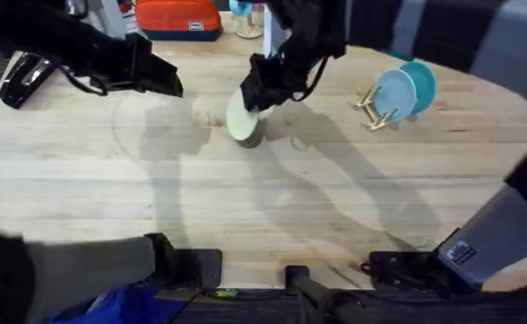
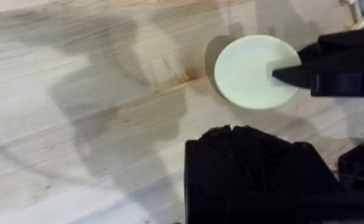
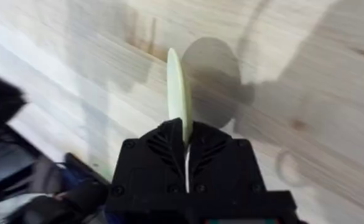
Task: Pick up the plates from the table one by one and place each into a slot on the dish rack.
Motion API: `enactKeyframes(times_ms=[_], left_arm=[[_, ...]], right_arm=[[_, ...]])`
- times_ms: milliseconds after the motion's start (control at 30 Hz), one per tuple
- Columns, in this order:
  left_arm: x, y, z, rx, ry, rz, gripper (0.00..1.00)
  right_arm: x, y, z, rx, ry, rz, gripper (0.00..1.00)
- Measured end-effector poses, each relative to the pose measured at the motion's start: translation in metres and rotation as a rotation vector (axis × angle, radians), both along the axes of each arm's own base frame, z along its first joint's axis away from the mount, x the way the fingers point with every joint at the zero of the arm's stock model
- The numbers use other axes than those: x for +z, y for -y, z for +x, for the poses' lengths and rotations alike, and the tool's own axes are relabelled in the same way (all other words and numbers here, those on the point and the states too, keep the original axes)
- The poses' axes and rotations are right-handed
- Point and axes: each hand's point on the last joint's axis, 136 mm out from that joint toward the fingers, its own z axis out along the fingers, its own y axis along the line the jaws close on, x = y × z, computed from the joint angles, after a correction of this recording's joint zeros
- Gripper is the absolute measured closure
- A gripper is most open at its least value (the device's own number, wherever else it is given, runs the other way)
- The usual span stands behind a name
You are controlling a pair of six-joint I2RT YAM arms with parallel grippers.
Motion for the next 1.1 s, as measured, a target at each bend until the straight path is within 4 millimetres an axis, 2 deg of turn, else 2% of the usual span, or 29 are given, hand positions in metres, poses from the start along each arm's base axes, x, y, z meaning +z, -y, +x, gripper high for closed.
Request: enactKeyframes(times_ms=[200,467,767,967,1100], left_arm=[[0.034,0.005,-0.021,0.0,0.096,0.025,0.961],[0.063,0.012,-0.049,0.0,0.175,0.046,0.961],[0.072,0.017,-0.07,0.001,0.186,0.059,0.961],[0.07,0.014,-0.076,0.007,0.165,0.078,0.96],[0.069,0.014,-0.076,0.007,0.164,0.082,0.907]], right_arm=[[0.023,0.028,0.001,0.053,0.138,-0.113,0.972],[0.078,0.073,0.0,0.063,0.351,-0.258,0.972],[0.136,0.139,-0.019,0.03,0.527,-0.457,0.972],[0.156,0.178,-0.038,0.033,0.57,-0.588,0.972],[0.165,0.196,-0.049,0.036,0.585,-0.644,0.972]])
